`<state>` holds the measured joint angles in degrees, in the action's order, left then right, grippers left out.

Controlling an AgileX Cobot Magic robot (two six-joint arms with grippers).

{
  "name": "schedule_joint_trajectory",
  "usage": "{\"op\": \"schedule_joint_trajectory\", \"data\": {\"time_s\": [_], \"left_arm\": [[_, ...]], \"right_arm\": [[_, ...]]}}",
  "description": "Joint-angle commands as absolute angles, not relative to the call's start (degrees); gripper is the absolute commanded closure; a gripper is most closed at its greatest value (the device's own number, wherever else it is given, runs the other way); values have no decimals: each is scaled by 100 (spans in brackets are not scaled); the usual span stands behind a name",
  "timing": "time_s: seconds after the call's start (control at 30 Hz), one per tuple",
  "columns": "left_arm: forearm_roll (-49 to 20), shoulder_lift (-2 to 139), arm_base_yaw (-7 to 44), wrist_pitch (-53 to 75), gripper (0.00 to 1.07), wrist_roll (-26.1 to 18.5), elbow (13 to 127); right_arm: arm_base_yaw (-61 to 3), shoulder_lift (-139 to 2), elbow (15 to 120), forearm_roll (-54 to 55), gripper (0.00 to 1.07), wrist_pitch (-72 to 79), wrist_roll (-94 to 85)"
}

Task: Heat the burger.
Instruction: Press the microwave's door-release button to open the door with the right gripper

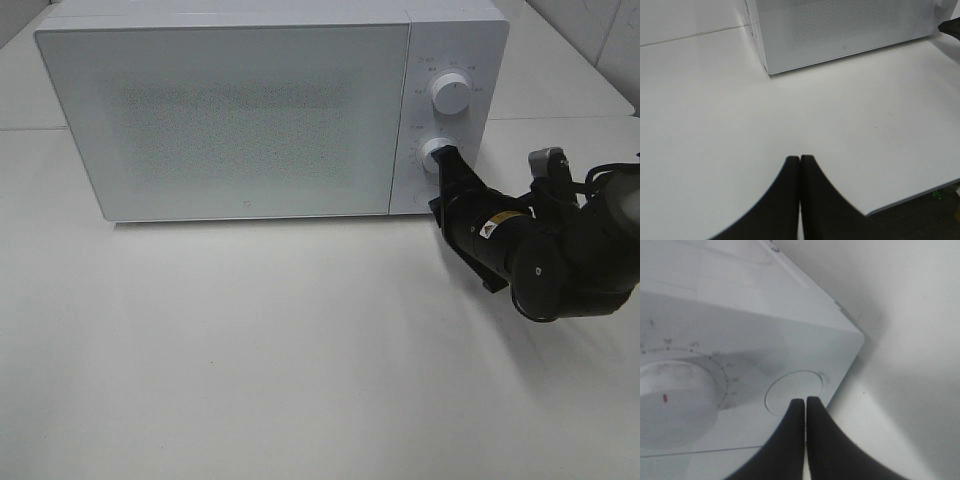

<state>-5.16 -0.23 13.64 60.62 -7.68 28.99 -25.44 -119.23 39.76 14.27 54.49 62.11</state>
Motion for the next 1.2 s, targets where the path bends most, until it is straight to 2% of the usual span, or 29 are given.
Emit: {"op": "schedule_joint_trajectory", "data": {"time_s": [0.03,0.47,0.97,1.2], "left_arm": [[-561,-143,1346,5970,106,-739,2876],[-561,-143,1346,5970,106,-739,2876],[-561,-143,1346,5970,106,-739,2876],[-561,-143,1346,5970,106,-739,2876]], "right_arm": [[-2532,-11952,4137,1134,107,5598,6165],[-2532,-11952,4297,1765,107,5495,5770],[-2532,-11952,4486,1473,107,5363,5672],[-2532,-11952,4532,1656,107,5380,5346]]}}
